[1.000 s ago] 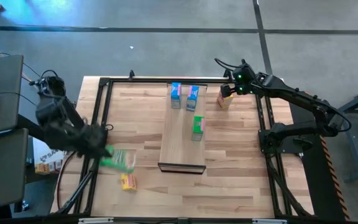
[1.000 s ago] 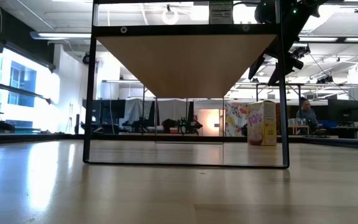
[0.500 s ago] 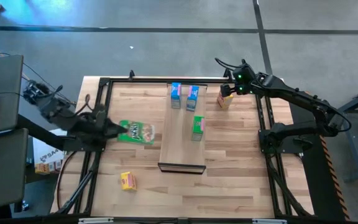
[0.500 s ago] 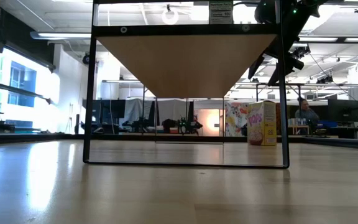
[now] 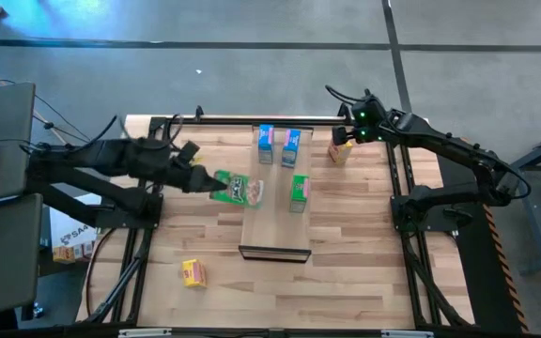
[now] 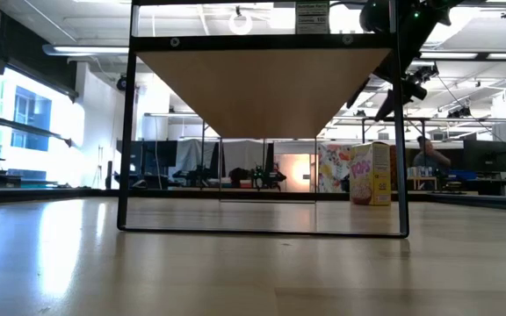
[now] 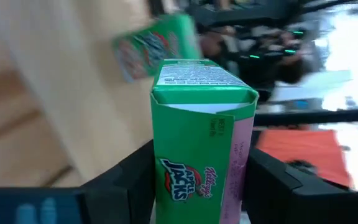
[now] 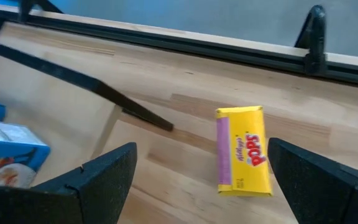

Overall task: Stack cereal on shelf
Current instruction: Put the green cereal box on the shelf aligned with the other green cereal box

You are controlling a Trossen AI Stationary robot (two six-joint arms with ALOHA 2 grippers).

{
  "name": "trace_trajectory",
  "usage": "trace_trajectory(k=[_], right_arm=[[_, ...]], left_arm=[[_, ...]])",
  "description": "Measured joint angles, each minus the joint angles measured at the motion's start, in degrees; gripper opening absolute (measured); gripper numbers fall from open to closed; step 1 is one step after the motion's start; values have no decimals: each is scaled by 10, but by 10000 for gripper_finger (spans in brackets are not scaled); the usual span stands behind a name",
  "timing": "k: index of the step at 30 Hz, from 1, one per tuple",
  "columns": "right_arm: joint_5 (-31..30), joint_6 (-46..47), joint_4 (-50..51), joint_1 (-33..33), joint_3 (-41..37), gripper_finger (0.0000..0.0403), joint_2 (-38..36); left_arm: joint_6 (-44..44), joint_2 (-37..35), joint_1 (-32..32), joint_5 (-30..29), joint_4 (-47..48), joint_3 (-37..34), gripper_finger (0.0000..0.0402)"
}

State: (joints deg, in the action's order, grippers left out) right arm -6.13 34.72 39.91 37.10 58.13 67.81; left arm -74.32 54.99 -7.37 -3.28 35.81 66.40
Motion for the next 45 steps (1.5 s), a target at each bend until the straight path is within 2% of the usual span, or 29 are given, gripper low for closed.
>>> trace_trajectory(k=[7, 13, 17, 22, 27, 36, 45], right_arm=[[19, 4, -13, 0, 0, 357, 0], [20, 5, -12, 0, 0, 357, 0], [27, 15, -12, 0, 0, 357, 0], [34, 29, -12, 0, 0, 357, 0], [34, 30, -12, 0, 0, 357, 0], [21, 28, -12, 0, 0, 357, 0], [21, 28, -12, 0, 0, 357, 0]], left_arm=[[118, 94, 25, 4, 189, 131, 183], [305, 170, 25, 4, 196, 244, 183], [418, 217, 34, 0, 206, 290, 183], [494, 266, 61, -8, 206, 302, 183], [546, 308, 69, -46, 205, 301, 183], [586, 340, 33, -67, 192, 289, 184], [586, 360, 31, -81, 177, 289, 184]])
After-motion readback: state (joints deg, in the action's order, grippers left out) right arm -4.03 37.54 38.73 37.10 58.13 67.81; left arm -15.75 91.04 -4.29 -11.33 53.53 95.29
